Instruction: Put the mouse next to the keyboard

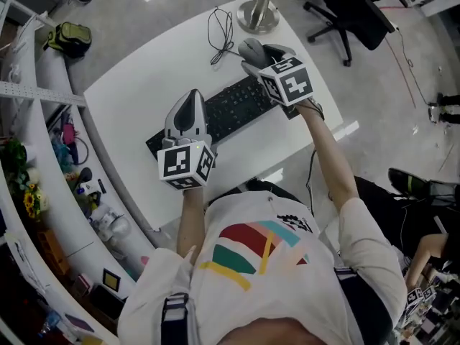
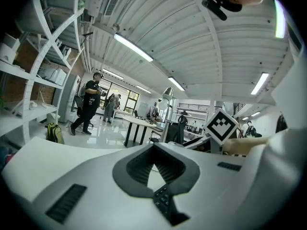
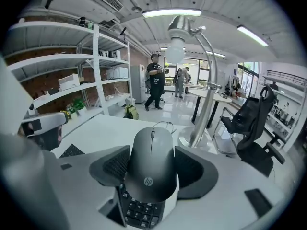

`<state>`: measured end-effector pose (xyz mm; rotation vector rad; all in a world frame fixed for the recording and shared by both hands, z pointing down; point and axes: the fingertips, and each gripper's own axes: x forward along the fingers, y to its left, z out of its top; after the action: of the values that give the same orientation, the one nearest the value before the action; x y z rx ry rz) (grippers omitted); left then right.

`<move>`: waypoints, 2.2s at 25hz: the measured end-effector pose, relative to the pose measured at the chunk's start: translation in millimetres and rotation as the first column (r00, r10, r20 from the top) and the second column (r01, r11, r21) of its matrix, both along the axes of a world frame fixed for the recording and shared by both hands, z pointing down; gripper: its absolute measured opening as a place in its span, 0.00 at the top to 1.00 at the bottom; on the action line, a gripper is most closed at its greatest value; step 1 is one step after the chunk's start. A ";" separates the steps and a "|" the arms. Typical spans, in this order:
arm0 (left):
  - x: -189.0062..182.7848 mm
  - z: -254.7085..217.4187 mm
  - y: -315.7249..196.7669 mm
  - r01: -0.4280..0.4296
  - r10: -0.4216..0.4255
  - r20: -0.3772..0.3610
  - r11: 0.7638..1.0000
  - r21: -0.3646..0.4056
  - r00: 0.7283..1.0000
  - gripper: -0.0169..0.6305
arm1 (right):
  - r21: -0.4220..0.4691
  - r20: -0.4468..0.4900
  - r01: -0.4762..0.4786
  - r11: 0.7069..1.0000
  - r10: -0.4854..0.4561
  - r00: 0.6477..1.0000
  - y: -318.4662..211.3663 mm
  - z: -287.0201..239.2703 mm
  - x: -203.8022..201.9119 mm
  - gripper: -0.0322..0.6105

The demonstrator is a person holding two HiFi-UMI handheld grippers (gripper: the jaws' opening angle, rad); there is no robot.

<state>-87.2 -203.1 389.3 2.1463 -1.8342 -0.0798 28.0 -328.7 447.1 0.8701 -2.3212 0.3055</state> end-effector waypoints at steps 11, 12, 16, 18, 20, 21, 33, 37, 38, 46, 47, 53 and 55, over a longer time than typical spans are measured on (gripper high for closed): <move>71.7 11.2 -20.8 -0.122 0.122 0.000 0.992 -0.045 0.993 0.91 | -0.056 -0.049 -0.133 0.990 0.130 0.990 -2.4 38.7 103.5 0.48; 74.8 12.4 -21.6 -0.125 0.125 0.001 0.991 -0.049 0.992 0.91 | -0.066 -0.055 -0.138 0.988 0.134 0.989 -2.7 45.3 108.5 0.48; 81.0 18.7 -24.7 -0.126 0.127 0.007 0.990 -0.068 0.992 0.91 | -0.107 -0.085 -0.155 0.982 0.147 0.986 -4.8 74.8 124.8 0.48; 81.3 22.1 -26.5 -0.124 0.125 0.009 0.989 -0.076 0.992 0.91 | -0.130 -0.103 -0.164 0.978 0.152 0.983 -5.6 91.0 131.3 0.48; 81.5 25.4 -27.7 -0.121 0.123 0.009 0.989 -0.083 0.992 0.91 | -0.152 -0.121 -0.172 0.973 0.155 0.981 -5.2 106.3 136.8 0.48; 81.5 27.0 -27.8 -0.120 0.122 0.009 0.989 -0.088 0.993 0.91 | -0.163 -0.129 -0.176 0.971 0.156 0.979 -4.5 112.9 139.3 0.48; 81.7 39.5 -29.7 -0.113 0.114 -0.001 0.986 -0.120 0.993 0.91 | -0.220 -0.166 -0.188 0.957 0.153 0.974 -1.8 149.2 151.0 0.48; 79.6 41.5 -33.5 -0.109 0.110 0.001 0.987 -0.119 0.994 0.91 | -0.215 -0.154 -0.176 0.961 0.144 0.978 -5.3 151.3 149.4 0.48; 79.5 41.7 -33.4 -0.108 0.108 0.001 0.987 -0.118 0.994 0.91 | -0.214 -0.155 -0.175 0.961 0.143 0.977 -5.3 151.2 149.3 0.48; 85.2 37.0 -27.3 -0.120 0.121 0.004 0.986 -0.114 0.993 0.91 | -0.157 -0.159 -0.180 0.971 0.155 0.975 -3.5 141.3 150.0 0.48; 84.2 36.5 -25.9 -0.119 0.120 0.004 0.986 -0.113 0.993 0.91 | -0.151 -0.157 -0.180 0.972 0.157 0.975 -3.6 138.3 148.9 0.48; 69.5 25.2 -20.4 -0.087 0.088 0.010 0.992 -0.088 0.996 0.91 | -0.052 -0.081 -0.165 0.985 0.161 0.984 -12.5 84.2 130.2 0.48; 62.4 18.0 -19.5 -0.068 0.069 0.013 0.995 -0.071 0.998 0.91 | -0.017 -0.024 -0.137 0.990 0.136 0.990 -14.8 56.2 115.0 0.48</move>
<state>-24.8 -222.6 407.4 2.1643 -1.7429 0.0167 143.0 -343.4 503.3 1.0203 -2.2386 0.3730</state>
